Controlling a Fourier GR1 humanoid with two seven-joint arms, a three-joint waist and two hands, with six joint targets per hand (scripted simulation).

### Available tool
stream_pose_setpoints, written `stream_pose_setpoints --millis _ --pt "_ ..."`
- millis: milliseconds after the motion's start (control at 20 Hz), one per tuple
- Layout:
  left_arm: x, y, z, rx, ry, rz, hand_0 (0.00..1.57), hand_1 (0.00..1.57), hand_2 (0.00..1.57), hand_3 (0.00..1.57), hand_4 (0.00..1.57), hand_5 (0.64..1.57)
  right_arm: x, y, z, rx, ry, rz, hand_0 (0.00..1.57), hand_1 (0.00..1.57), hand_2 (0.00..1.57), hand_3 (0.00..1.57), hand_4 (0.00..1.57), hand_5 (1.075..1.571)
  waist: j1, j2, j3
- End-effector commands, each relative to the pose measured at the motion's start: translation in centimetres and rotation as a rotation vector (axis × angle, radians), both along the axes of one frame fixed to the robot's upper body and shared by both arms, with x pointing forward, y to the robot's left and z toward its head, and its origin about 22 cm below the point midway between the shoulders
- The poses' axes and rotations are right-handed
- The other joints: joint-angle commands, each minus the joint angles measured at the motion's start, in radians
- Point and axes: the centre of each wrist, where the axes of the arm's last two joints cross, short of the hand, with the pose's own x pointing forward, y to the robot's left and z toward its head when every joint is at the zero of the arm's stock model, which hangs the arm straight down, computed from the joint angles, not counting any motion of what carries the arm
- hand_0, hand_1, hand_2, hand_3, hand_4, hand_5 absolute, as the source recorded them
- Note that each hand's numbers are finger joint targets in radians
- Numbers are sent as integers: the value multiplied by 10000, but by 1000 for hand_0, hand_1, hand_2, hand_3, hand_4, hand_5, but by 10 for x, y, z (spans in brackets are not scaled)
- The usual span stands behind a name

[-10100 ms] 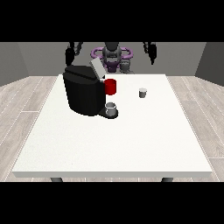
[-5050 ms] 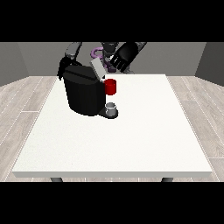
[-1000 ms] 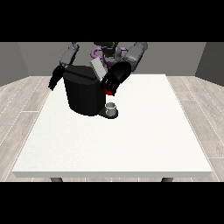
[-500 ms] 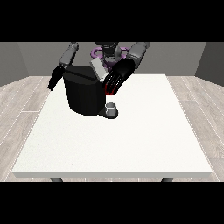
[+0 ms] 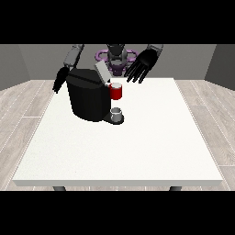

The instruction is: Insert the coffee pod into the coffee machine and close the lid

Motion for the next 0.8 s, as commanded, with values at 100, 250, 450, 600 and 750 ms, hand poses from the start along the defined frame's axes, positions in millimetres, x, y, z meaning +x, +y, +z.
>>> stream_pose_setpoints --millis 100,250,450,600,750 --pt "-5 -34 -60 -4270 1350 -1145 0 0 151 0 0 1571 -30 -12 -46 134 1297 -719 0 0 0 0 0 1571 985 -1456 -19" --pt "-27 -26 -148 -6764 2802 -733 0 0 0 0 418 1571 -60 -33 -70 179 2096 -1086 0 0 0 0 0 1571 1559 -2493 -34" --pt "-56 -25 -213 -9841 3953 0 0 0 0 0 69 1571 -76 -45 -81 164 2428 -1653 0 0 0 0 0 1571 2216 -3374 -27" --pt "-82 -27 -252 -9983 5238 277 0 0 0 0 419 1571 -100 -39 -103 -39 3244 -1846 0 0 0 0 0 1571 2653 -4383 -7" --pt "-102 -7 -274 -9985 5318 1340 0 0 0 0 372 1571 -96 -42 -88 424 2772 -982 0 0 0 0 0 1571 2219 -4703 -7"
